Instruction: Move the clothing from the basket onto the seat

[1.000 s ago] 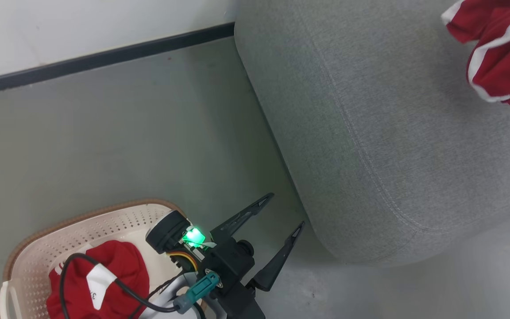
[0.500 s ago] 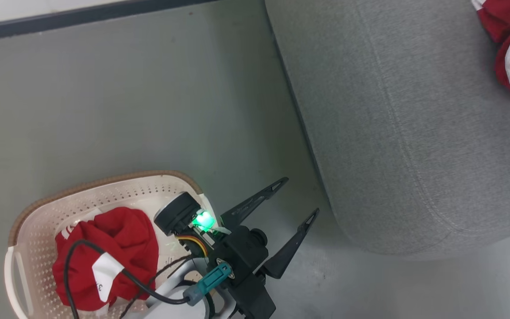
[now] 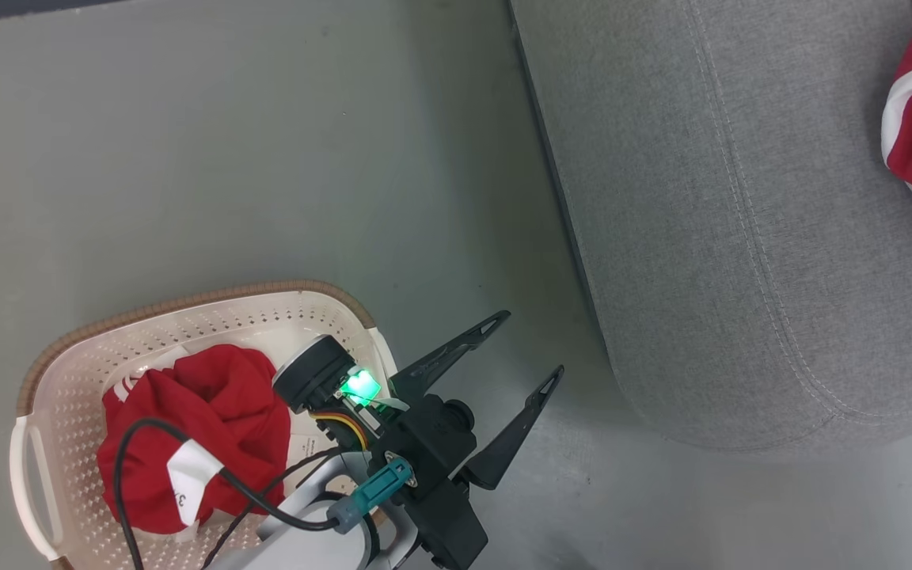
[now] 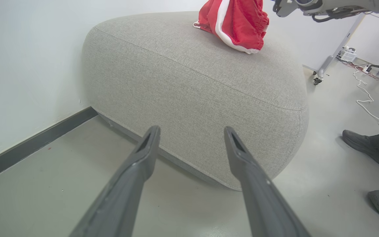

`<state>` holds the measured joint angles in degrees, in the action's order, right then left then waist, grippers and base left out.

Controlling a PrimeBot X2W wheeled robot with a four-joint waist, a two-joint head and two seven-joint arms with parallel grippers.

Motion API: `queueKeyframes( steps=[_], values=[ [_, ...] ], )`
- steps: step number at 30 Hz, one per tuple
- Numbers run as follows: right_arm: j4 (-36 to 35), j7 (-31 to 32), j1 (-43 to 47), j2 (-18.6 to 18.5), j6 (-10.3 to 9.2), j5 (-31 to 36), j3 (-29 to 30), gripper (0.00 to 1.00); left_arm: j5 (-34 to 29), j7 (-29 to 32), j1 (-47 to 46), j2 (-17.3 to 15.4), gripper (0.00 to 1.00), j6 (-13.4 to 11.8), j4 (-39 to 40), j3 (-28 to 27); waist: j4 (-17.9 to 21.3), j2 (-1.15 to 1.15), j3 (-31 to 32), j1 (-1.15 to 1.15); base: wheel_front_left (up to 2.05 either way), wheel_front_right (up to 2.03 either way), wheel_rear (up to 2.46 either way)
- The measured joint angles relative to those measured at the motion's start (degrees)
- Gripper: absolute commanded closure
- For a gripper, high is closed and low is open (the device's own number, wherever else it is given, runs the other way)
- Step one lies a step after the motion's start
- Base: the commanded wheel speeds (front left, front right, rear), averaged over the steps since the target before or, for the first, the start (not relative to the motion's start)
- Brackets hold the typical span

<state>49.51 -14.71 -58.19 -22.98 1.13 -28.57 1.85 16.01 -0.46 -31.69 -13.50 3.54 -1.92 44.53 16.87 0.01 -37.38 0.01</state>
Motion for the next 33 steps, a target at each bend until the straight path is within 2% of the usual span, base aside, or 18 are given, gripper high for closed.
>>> queueKeyframes(
  steps=[1, 8, 17, 26, 33],
  values=[
    [0.2, 0.0, -0.1, 0.0, 0.21, 0.2, 0.0, 0.00, 0.0, -0.2, 0.0, 0.0, 0.00, 0.0, -0.2, 0.0, 0.0, 0.00, 0.1, 0.00, 0.00, 0.00, 0.00],
    [1.3, 0.0, 0.0, 0.1, 0.40, 1.6, 0.0, 0.00, 0.1, -1.7, 0.0, 0.7, 0.00, 0.1, -2.2, 0.0, 0.1, 0.00, 1.8, -0.01, 0.00, 0.00, 0.00],
    [1.6, 0.0, 4.3, 2.3, 0.91, 3.9, -0.6, 0.00, 1.1, -4.8, 0.9, 1.9, 0.00, -0.2, -5.3, -0.6, -0.3, 0.00, 5.6, -0.01, 0.00, 0.00, 0.00],
    [-1.7, 0.0, 11.4, 6.0, 1.48, 6.5, -2.4, 0.00, 2.4, -7.5, 4.1, 2.8, 0.00, -1.8, -7.6, -2.2, -1.3, -0.01, 11.0, -0.01, 0.00, 0.00, 0.00],
    [-6.4, 0.0, 16.5, 9.8, 2.45, 8.1, -4.8, 0.00, 4.7, -9.9, 7.1, 3.0, 0.00, -4.1, -9.0, -4.8, -2.7, -0.01, 15.2, -0.01, 0.00, 0.00, 0.00]
  ],
)
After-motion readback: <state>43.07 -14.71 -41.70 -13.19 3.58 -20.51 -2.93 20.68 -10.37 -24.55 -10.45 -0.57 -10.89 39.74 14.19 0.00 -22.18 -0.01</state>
